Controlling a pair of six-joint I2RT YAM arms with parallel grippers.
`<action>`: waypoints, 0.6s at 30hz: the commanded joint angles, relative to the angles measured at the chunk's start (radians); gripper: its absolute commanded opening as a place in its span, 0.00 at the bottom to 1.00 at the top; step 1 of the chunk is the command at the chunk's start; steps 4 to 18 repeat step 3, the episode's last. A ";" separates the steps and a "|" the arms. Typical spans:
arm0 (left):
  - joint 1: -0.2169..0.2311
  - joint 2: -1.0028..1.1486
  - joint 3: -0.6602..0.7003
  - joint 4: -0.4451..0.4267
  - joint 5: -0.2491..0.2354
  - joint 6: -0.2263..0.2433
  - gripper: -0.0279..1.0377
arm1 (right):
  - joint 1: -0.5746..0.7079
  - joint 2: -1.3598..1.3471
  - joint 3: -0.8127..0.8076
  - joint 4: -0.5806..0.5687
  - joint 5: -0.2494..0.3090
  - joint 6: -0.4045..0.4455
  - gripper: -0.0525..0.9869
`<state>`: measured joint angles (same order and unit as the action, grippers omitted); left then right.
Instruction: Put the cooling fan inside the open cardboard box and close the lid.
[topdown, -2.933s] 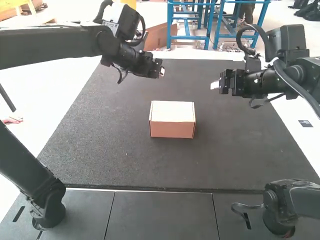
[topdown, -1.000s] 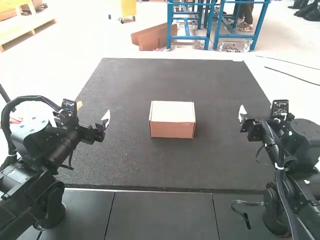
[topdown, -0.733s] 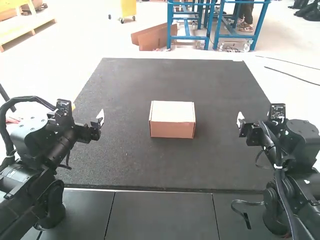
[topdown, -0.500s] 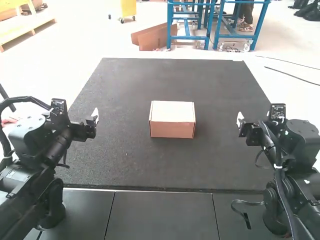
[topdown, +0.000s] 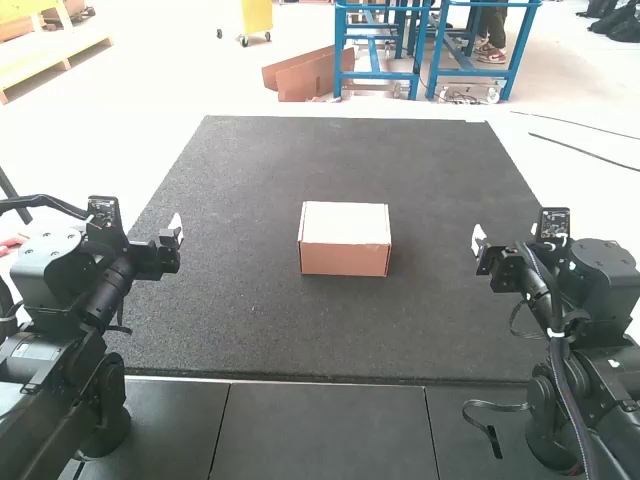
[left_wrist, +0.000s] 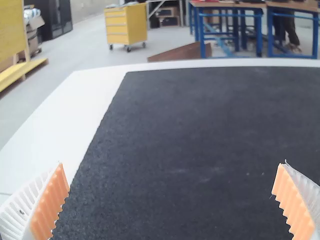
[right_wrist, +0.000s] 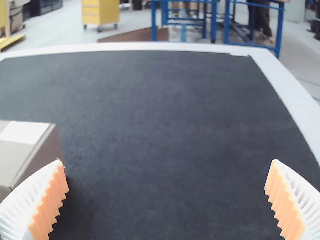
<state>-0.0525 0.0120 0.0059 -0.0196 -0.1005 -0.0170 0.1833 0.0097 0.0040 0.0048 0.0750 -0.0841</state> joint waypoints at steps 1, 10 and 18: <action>-0.009 -0.014 -0.007 0.006 0.021 -0.008 0.93 | 0.010 -0.010 -0.004 -0.008 -0.003 0.014 0.92; -0.020 -0.014 -0.007 0.006 0.019 -0.006 0.93 | 0.008 -0.008 -0.004 -0.008 -0.003 0.014 0.92; -0.020 -0.014 -0.007 0.006 0.019 -0.006 0.93 | 0.008 -0.008 -0.004 -0.008 -0.003 0.014 0.92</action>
